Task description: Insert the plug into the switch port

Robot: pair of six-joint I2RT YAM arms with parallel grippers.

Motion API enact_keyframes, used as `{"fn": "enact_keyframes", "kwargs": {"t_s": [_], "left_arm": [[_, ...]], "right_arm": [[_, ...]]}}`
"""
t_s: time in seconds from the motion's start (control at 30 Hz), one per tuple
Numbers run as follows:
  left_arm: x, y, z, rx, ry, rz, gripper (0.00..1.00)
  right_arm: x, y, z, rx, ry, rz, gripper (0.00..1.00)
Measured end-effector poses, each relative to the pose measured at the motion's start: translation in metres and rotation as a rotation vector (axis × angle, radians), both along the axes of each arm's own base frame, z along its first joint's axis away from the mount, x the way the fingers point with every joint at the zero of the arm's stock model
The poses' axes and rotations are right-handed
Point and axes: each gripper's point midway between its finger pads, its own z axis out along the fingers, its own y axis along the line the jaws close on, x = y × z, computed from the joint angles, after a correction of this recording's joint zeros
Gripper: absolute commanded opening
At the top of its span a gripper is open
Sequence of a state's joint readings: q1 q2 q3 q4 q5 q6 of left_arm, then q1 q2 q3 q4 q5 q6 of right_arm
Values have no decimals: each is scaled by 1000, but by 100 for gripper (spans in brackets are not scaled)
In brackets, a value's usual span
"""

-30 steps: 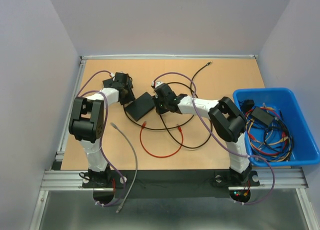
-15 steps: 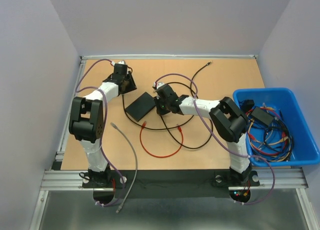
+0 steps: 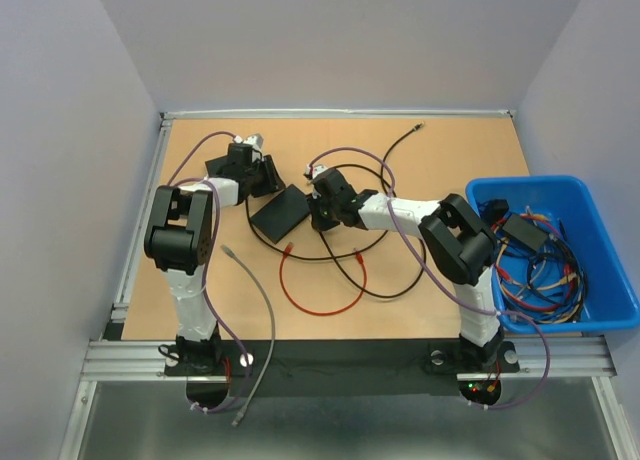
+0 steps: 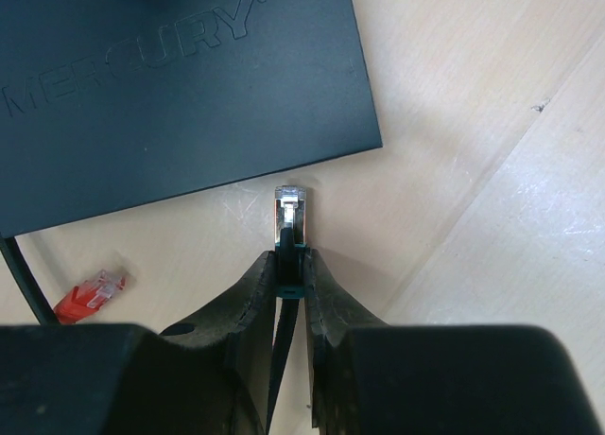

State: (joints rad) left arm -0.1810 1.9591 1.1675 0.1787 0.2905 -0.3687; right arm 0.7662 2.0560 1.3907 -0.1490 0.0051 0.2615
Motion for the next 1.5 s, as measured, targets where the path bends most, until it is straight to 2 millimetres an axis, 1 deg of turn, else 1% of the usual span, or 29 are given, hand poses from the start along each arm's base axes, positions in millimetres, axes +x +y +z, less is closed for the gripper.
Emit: {"fn": "enact_keyframes", "kwargs": {"t_s": [0.27,0.7,0.8,1.27,1.5], "left_arm": [[-2,-8,1,-55,-67,-55,50],[-2,-7,0,-52,-76,-54,51],[-2,-7,0,-52,-79,-52,52],[-1,-6,1,-50,-82,-35,53],[-1,-5,1,-48,-82,-32,53]], "right_arm": [[-3,3,1,14,12,14,3],[-6,7,3,30,27,28,3],[-6,8,3,34,31,28,3],[-9,14,12,39,49,28,3],[-15,21,7,36,63,37,2]]}}
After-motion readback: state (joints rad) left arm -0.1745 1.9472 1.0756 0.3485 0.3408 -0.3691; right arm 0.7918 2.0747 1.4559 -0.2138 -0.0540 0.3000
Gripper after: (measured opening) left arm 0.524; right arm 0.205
